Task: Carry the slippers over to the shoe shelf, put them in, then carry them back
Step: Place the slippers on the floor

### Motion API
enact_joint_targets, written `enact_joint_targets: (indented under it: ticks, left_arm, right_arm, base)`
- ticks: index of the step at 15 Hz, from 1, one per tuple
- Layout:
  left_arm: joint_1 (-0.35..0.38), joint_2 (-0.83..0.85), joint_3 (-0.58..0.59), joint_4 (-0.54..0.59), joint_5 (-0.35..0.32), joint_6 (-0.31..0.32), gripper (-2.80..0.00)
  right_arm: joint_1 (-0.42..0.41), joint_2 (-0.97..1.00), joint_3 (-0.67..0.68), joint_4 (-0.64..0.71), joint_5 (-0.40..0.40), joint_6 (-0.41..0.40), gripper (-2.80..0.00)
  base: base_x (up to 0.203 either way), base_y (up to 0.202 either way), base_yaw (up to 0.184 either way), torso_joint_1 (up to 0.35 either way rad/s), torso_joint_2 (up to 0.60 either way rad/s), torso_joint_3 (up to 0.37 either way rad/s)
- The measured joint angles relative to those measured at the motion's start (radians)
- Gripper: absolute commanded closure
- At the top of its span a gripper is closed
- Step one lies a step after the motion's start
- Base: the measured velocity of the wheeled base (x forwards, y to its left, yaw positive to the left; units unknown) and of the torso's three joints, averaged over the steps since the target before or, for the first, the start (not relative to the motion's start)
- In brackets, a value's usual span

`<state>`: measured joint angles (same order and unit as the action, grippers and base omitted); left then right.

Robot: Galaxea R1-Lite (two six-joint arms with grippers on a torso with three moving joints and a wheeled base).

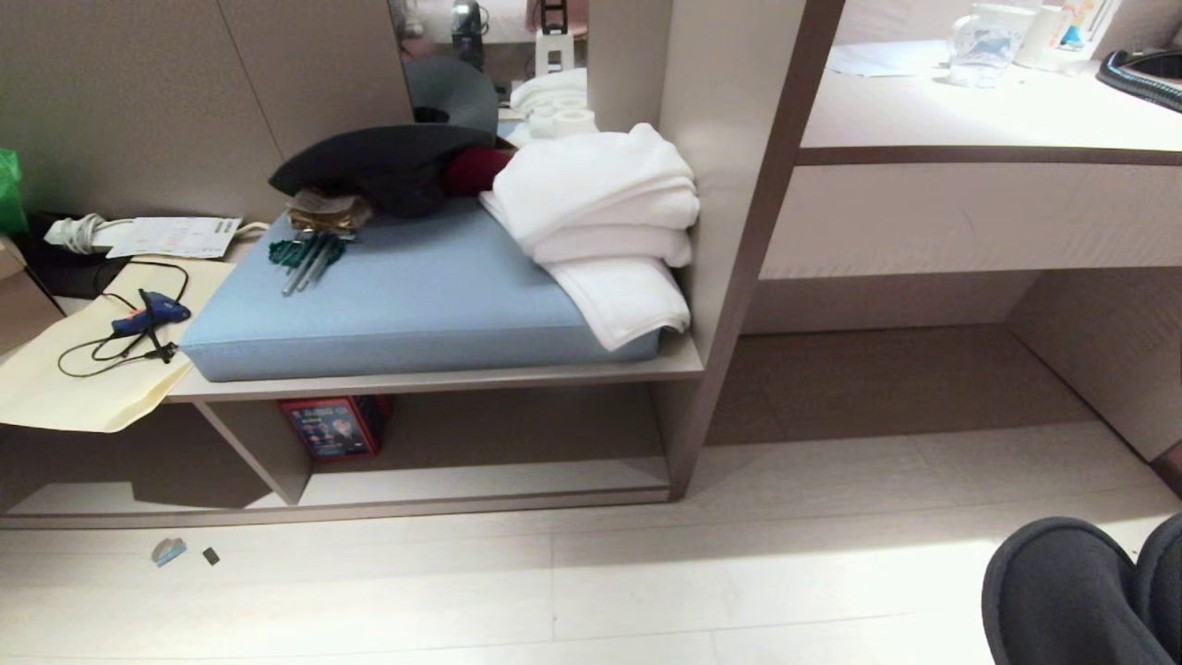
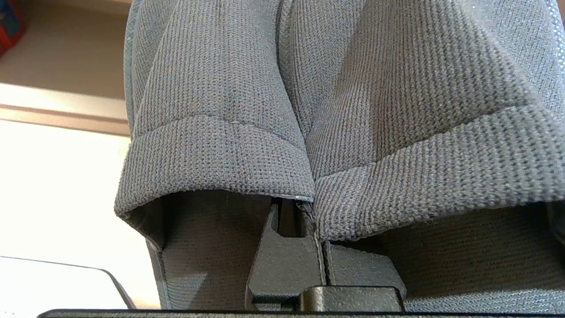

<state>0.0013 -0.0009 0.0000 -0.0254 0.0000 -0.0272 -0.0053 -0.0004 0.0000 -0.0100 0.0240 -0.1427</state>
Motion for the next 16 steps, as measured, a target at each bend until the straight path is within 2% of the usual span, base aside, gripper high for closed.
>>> enact_joint_targets:
  ticks: [16]
  left_arm:
    - [0.000,0.000,0.000,0.000,0.000,0.000,0.00]
  right_arm:
    - [0.000,0.000,0.000,0.002,0.000,0.025,0.00]
  base:
    - [0.000,0.000,0.000,0.004,0.00,-0.197]
